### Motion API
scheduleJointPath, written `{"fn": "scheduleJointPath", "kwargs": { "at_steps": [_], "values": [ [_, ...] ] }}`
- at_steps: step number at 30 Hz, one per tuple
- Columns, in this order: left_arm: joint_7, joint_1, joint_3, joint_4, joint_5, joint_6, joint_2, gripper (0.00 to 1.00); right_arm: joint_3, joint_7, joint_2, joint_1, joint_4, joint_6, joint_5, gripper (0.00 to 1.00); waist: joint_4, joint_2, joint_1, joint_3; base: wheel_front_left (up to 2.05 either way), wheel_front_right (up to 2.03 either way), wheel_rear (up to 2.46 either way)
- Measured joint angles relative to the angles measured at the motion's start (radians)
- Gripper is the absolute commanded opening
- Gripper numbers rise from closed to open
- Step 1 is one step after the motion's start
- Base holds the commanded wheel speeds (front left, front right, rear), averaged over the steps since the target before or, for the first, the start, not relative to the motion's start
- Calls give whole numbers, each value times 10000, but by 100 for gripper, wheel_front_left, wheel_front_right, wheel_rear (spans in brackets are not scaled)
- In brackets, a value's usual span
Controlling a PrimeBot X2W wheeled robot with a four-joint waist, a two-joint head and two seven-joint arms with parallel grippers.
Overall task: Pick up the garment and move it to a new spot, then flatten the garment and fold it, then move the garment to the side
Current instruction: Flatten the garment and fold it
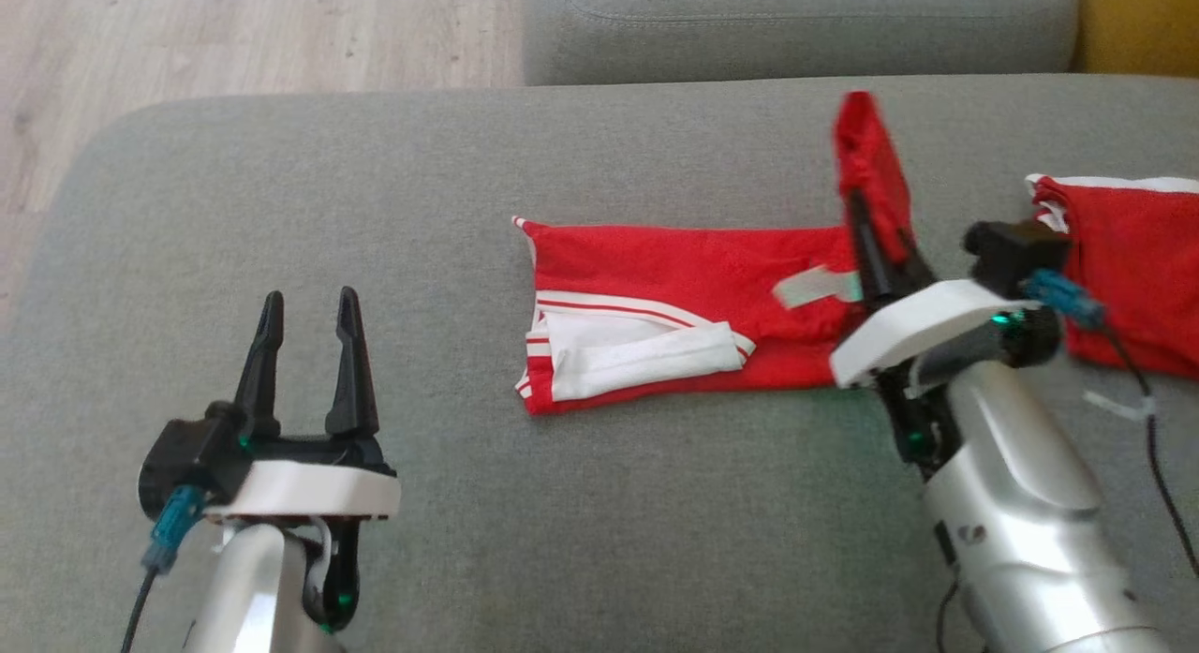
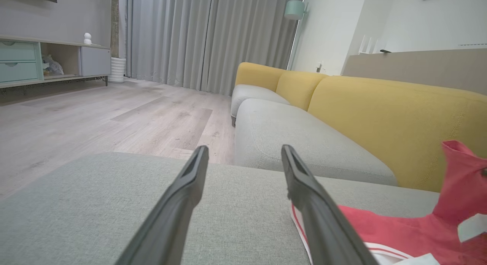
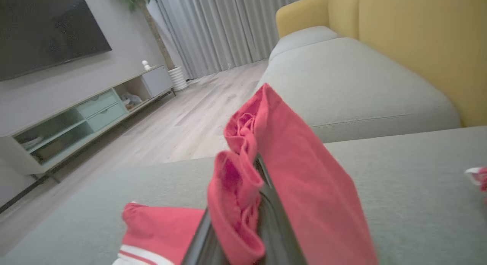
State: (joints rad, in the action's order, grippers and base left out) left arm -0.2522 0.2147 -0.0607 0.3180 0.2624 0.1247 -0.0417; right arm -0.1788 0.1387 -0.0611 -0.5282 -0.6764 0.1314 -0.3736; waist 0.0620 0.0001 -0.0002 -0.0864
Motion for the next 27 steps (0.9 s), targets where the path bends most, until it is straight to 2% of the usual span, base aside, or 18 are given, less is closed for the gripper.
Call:
{"fn": "scheduleJointPath", "kwargs": {
  "at_steps": [10, 21, 27],
  "values": [
    [0, 59, -180, -13, 4, 2, 0, 100, -2614, 224, -19, -527, -410, 0, -1950, 0, 695, 0, 2, -170, 0, 0, 0],
    [0, 433, -673, -6, 215, -13, 2, 100, -4171, 610, -31, -1272, -1576, 0, -2974, 0, 1489, 0, 3, -583, 0, 0, 0],
    [0, 465, -752, -4, 313, -19, 2, 100, -5160, 642, -50, -1458, -1825, 0, -3411, 0, 1793, 0, 2, -782, 0, 0, 0]
  ]
}}
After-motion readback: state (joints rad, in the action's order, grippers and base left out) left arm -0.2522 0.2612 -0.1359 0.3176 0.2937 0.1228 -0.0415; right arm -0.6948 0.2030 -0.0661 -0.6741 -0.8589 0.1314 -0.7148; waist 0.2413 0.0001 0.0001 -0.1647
